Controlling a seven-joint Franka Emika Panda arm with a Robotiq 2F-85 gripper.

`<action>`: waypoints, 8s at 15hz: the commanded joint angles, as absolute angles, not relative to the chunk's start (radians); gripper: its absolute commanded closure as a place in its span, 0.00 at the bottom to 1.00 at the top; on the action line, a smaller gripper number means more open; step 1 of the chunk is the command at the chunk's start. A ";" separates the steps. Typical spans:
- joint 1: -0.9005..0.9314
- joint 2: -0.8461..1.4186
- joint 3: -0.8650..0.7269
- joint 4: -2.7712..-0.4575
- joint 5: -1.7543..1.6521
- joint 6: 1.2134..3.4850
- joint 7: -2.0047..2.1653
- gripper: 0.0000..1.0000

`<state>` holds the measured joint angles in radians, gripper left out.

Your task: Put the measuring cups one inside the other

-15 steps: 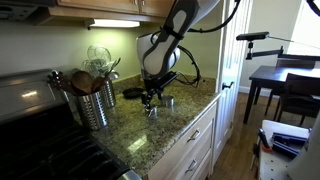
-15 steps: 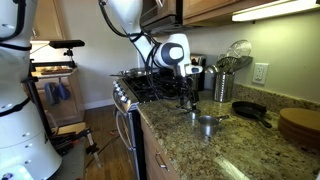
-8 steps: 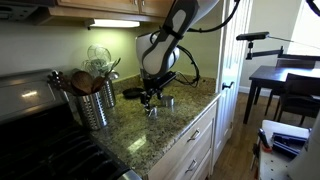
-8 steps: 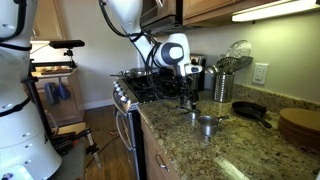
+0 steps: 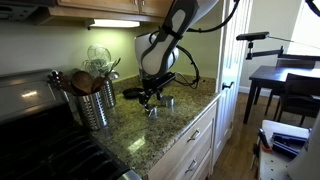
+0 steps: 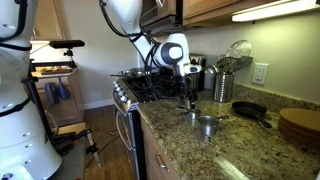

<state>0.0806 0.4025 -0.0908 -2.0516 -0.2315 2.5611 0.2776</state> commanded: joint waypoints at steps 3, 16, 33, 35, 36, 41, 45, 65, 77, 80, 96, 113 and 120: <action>0.102 0.409 -0.114 -2.041 -0.235 2.574 0.352 0.00; 0.097 0.428 -0.118 -2.023 -0.211 2.579 0.379 0.00; 0.106 0.532 -0.135 -1.931 -0.189 2.614 0.415 0.00; 0.110 0.543 -0.140 -1.921 -0.188 2.617 0.423 0.00; 0.111 0.548 -0.141 -1.915 -0.188 2.618 0.426 0.00; 0.114 0.564 -0.147 -1.901 -0.185 2.617 0.430 0.00; 0.113 0.573 -0.147 -1.896 -0.179 2.614 0.430 0.00; 0.146 0.549 -0.195 -1.902 -0.203 2.571 0.449 0.46; 0.102 0.544 -0.154 -1.881 -0.176 2.510 0.341 0.46; 0.093 0.543 -0.156 -1.875 -0.177 2.487 0.329 0.46; 0.090 0.476 -0.191 -1.860 -0.214 2.411 0.360 0.46; 0.049 0.495 -0.254 -1.868 -0.229 2.379 0.426 0.46; 0.038 0.510 -0.247 -1.863 -0.218 2.378 0.419 0.46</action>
<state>0.0466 0.5214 -0.2551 -1.8587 -0.2170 2.4022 0.4032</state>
